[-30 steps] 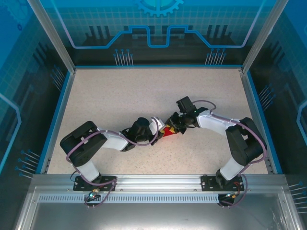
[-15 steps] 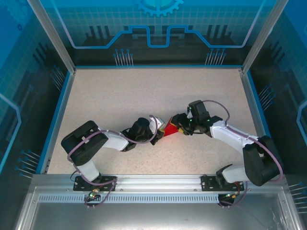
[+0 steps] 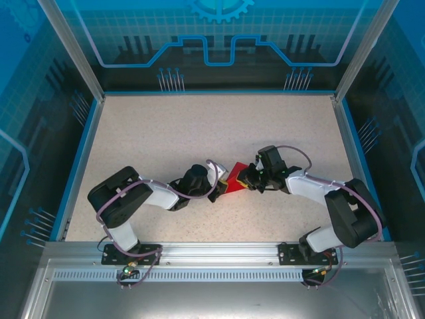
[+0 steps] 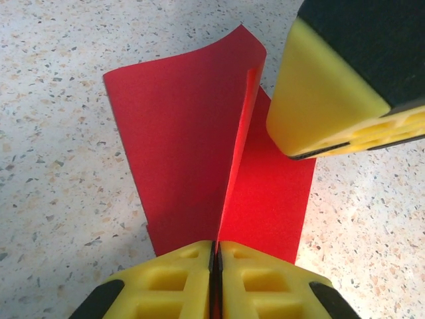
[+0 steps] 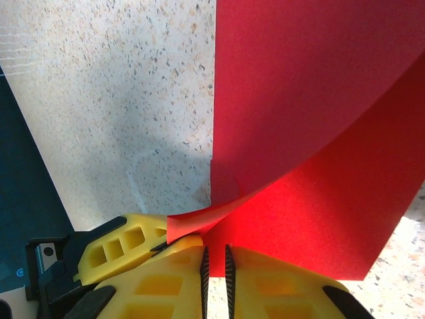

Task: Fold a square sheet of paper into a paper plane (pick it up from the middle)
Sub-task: Fourth fold the wing at the center of the table.

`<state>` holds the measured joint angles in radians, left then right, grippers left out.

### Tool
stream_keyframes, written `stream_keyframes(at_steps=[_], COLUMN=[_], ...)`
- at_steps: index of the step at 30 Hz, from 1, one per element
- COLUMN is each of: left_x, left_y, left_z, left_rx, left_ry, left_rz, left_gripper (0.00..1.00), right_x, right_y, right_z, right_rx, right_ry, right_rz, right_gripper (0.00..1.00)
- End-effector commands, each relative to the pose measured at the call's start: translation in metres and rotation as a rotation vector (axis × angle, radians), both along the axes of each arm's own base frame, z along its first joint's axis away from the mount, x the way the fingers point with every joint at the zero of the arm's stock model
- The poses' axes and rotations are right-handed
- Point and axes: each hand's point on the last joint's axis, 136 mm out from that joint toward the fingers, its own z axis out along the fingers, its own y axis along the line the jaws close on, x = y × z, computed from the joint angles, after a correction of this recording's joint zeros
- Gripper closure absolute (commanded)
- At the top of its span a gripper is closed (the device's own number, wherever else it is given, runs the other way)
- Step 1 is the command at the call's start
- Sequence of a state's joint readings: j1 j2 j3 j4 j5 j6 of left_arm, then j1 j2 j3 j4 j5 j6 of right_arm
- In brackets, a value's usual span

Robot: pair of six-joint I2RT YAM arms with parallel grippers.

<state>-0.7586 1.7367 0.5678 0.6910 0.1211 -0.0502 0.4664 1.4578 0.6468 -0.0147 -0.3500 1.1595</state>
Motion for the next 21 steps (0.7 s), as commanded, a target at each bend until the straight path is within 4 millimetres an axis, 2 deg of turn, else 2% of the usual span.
stream_keyframes(at_steps=[1, 11, 21], left_x=[-0.007, -0.015, -0.022], left_y=[-0.003, -0.009, -0.017], left_z=[-0.007, -0.006, -0.011], left_rx=[-0.004, -0.052, -0.108], left_ry=[0.026, 0.133, 0.323], left_rz=[-0.019, -0.010, 0.030], left_gripper=[0.89, 0.88, 0.88], right_x=[-0.011, -0.015, -0.012], right_y=[0.002, -0.002, -0.004], right_z=[-0.014, -0.037, -0.046], right_rx=[-0.004, -0.047, -0.041], right_ry=[0.044, 0.082, 0.030], right_rz=[0.015, 0.028, 0.055], right_gripper=[0.83, 0.83, 0.68])
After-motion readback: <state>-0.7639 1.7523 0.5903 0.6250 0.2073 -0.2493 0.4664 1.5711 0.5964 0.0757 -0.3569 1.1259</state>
